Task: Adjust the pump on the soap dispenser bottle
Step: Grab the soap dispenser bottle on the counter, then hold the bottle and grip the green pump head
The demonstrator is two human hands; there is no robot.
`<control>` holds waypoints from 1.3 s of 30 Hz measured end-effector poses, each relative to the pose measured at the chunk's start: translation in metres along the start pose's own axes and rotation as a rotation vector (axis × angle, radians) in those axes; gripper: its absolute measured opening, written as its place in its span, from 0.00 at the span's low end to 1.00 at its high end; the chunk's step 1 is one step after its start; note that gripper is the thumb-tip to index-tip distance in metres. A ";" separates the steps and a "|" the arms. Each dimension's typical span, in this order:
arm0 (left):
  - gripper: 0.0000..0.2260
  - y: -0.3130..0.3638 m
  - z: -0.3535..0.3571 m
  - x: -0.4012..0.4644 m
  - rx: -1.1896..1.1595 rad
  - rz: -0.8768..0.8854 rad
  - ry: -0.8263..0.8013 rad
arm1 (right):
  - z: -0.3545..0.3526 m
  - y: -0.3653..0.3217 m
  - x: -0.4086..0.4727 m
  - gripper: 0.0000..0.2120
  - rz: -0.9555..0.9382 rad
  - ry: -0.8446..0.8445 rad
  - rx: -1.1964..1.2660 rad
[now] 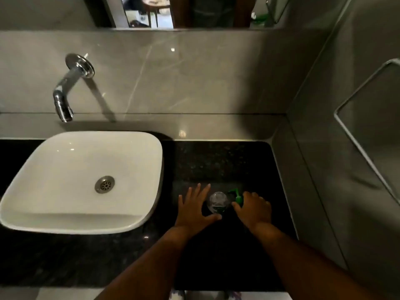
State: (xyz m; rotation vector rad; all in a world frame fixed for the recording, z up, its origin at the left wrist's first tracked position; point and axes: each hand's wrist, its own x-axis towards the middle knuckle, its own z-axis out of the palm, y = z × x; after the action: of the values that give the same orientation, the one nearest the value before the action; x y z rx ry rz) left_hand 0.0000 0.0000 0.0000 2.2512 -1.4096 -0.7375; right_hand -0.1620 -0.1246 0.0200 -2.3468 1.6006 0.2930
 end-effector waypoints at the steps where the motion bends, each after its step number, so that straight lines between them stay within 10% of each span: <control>1: 0.42 0.003 -0.001 0.004 -0.075 0.017 0.005 | -0.002 -0.001 0.003 0.21 0.016 -0.011 0.014; 9: 0.24 -0.006 0.001 0.023 -0.214 0.058 0.120 | -0.006 -0.011 0.021 0.12 0.003 0.016 0.123; 18: 0.27 -0.004 -0.016 0.027 -0.136 0.014 0.007 | -0.118 -0.055 0.036 0.05 -0.326 0.354 1.249; 39: 0.22 -0.009 0.004 0.022 -0.161 -0.004 0.173 | -0.029 -0.042 0.004 0.13 -0.415 0.331 0.831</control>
State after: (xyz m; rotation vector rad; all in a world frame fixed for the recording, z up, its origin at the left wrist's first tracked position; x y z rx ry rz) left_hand 0.0117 -0.0160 -0.0134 2.1378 -1.2207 -0.6174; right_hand -0.1207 -0.1238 0.0511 -2.0061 0.9941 -0.7381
